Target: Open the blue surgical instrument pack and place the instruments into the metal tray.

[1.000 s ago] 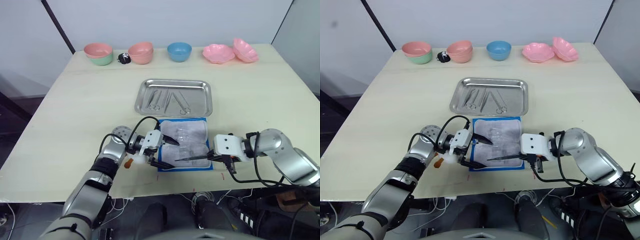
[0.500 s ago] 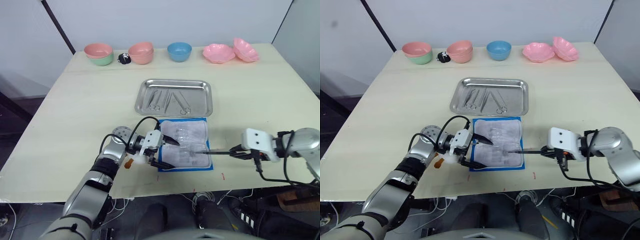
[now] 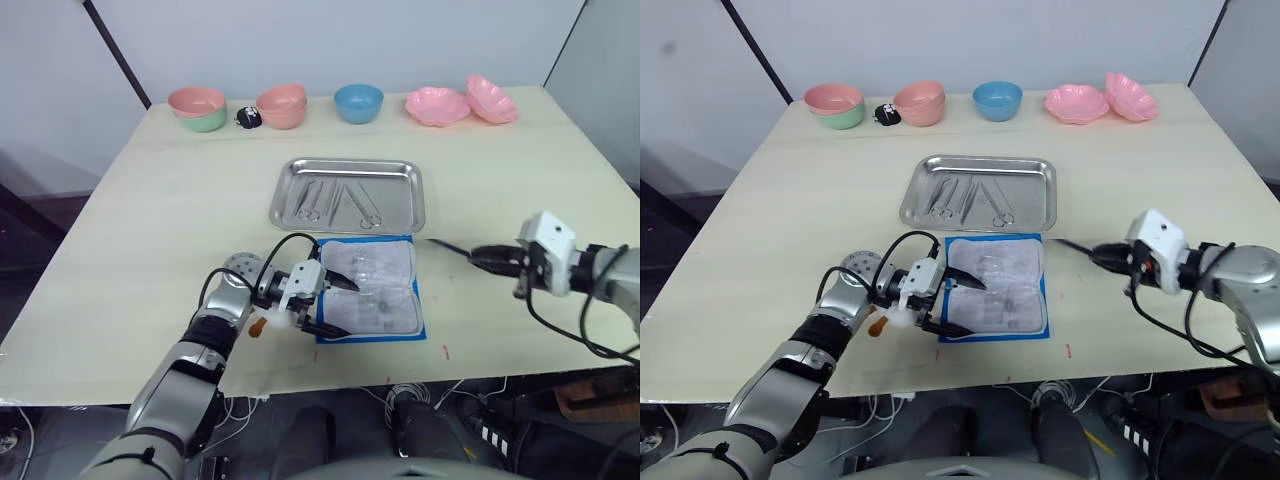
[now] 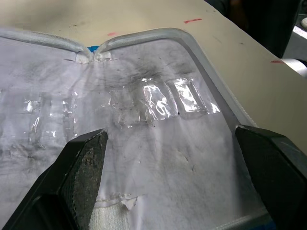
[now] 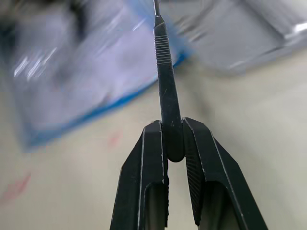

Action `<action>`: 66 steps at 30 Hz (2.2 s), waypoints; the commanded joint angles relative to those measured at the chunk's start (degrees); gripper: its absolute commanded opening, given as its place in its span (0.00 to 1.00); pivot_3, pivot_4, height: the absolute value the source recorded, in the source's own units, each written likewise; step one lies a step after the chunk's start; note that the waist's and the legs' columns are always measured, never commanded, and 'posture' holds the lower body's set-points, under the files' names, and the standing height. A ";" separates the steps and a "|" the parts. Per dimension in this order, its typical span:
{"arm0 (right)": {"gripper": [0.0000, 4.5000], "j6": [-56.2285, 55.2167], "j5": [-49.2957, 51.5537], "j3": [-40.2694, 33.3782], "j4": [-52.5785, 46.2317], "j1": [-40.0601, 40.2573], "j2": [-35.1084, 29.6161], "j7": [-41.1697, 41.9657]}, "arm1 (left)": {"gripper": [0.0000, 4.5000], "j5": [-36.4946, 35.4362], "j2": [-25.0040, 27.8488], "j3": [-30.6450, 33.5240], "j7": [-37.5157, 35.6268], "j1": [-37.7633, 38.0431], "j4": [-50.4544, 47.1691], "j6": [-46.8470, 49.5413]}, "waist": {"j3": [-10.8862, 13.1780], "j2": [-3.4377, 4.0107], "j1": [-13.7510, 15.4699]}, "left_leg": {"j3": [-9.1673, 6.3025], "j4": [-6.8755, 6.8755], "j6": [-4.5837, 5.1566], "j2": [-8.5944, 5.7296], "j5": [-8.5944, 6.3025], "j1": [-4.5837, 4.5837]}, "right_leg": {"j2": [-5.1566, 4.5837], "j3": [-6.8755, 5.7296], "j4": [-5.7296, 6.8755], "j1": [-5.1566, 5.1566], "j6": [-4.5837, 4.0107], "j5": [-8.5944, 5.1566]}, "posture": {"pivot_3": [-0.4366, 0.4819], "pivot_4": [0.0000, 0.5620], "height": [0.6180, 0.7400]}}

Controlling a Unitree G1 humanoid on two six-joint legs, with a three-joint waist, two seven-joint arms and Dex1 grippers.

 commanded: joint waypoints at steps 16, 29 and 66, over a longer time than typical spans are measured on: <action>0.01 16.06 -8.19 7.93 21.22 -28.77 32.46 -36.78 | 1.00 5.66 1.29 -2.55 1.24 3.48 5.66 -0.18 | -0.23 0.45 -0.24 | 0.02 0.01 0.03 -0.01 0.02 0.06 | 0.03 0.09 0.25 -0.03 -0.02 0.01 | 0.48 0.27 1.00; 0.01 5.71 -14.14 6.13 48.34 -39.21 42.44 -46.43 | 1.00 5.58 1.76 -1.86 1.75 3.83 5.07 0.01 | -0.26 0.50 -0.35 | -0.04 0.01 0.04 0.01 0.02 0.08 | 0.08 0.07 0.31 -0.03 0.04 0.05 | 0.48 0.27 1.00; 0.99 -19.16 -9.93 5.40 25.90 -24.63 33.56 -22.68 | 1.00 -8.04 1.39 7.54 0.05 1.83 -8.79 12.41 | 0.35 0.15 -0.55 | 0.02 0.02 0.03 0.01 0.02 -0.80 | 0.09 0.13 0.35 -0.87 0.10 0.09 | 0.48 0.27 1.00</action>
